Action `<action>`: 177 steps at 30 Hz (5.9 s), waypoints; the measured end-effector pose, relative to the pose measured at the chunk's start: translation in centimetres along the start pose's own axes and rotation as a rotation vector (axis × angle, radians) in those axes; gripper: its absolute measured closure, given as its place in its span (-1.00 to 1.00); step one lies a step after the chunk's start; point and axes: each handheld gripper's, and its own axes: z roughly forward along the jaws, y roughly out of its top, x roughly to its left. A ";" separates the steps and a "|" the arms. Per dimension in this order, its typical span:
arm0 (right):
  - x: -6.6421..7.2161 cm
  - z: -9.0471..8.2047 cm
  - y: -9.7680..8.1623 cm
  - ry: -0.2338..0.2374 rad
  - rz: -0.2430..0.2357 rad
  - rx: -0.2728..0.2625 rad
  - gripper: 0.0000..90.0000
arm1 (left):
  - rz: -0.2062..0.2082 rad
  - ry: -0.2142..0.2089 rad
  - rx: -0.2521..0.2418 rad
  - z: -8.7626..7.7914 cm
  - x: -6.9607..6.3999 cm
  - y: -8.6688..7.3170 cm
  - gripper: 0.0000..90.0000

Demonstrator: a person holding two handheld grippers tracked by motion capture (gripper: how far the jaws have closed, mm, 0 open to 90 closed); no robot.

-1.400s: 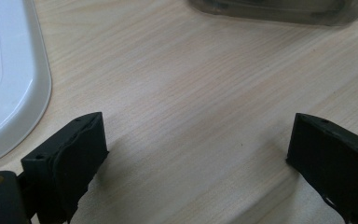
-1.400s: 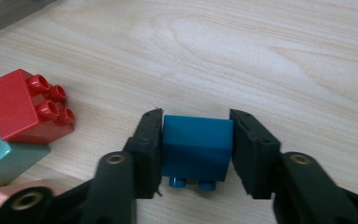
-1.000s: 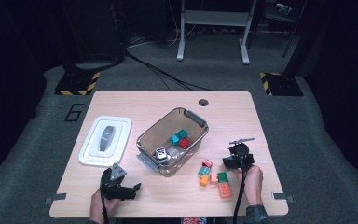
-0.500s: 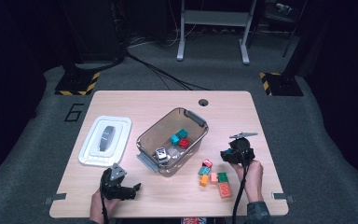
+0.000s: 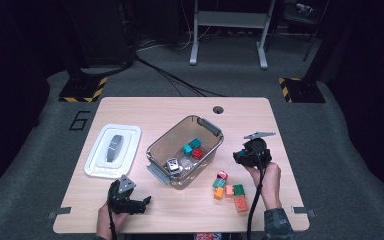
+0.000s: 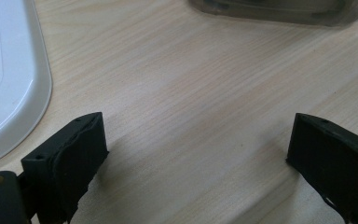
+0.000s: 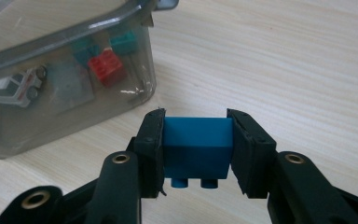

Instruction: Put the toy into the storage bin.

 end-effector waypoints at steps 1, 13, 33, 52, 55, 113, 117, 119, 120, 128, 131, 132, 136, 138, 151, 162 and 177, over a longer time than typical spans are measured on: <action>0.1 -0.1 0.2 0.000 0.002 0.001 0.31 | -0.001 0.000 0.001 0.0 0.0 0.0 -0.90; 0.5 -1.5 2.3 0.001 -0.026 -0.042 0.31 | -0.004 -0.001 -0.001 0.0 0.0 0.0 -0.90; 1.9 -3.1 6.3 0.006 -0.088 -0.100 0.31 | 0.000 0.001 0.000 0.0 0.0 0.0 -0.90; 5.5 -1.3 9.3 0.062 -0.197 -0.093 0.31 | -0.013 0.004 -0.004 0.0 0.0 0.0 -0.90; 6.3 -0.6 9.5 0.072 -0.225 -0.071 0.31 | -0.012 0.003 -0.005 0.0 0.0 0.0 -0.90; 1.8 -2.5 -3.4 0.028 -0.032 0.027 -0.82 | -0.002 0.000 0.002 -0.1 0.0 0.0 -0.88; 2.0 -2.4 -5.2 0.019 -0.011 0.049 -0.82 | -0.002 -0.002 0.002 -0.1 0.0 0.0 -0.88; 2.0 -2.2 -6.0 0.018 -0.012 0.057 -0.82 | -0.003 -0.002 0.003 -0.1 0.0 0.0 -0.88; 2.1 -2.1 -6.4 0.014 -0.010 0.067 -0.82 | -0.003 -0.001 0.003 -0.1 0.0 0.0 -0.88; 2.9 -0.8 -9.9 0.003 0.029 0.141 -0.76 | -0.002 -0.002 0.003 -0.1 0.0 0.0 -0.88; 3.0 -0.6 -10.7 -0.009 0.048 0.157 -0.68 | -0.003 -0.001 0.003 -0.1 0.0 0.0 -0.88; 3.0 -0.6 -11.0 -0.006 0.053 0.169 -0.67 | -0.002 -0.002 0.003 -0.1 0.0 0.0 -0.88; 2.9 -0.5 -11.4 -0.007 0.046 0.171 -0.47 | -0.003 -0.002 0.003 -0.1 0.0 0.0 -0.88; 2.8 -0.6 -11.6 -0.002 0.052 0.173 -0.37 | -0.001 -0.002 0.003 -0.1 0.0 0.0 -0.88; 2.2 -0.9 -11.9 -0.017 0.081 0.204 0.05 | -0.003 -0.001 0.003 -0.1 0.0 0.0 -0.88; 1.6 -0.9 -12.1 -0.026 0.089 0.216 0.23 | -0.003 -0.001 0.003 -0.1 0.0 0.0 -0.88; 0.6 -1.2 -11.7 -0.043 0.105 0.168 0.30 | 0.000 0.001 0.002 -0.1 0.0 0.0 -0.88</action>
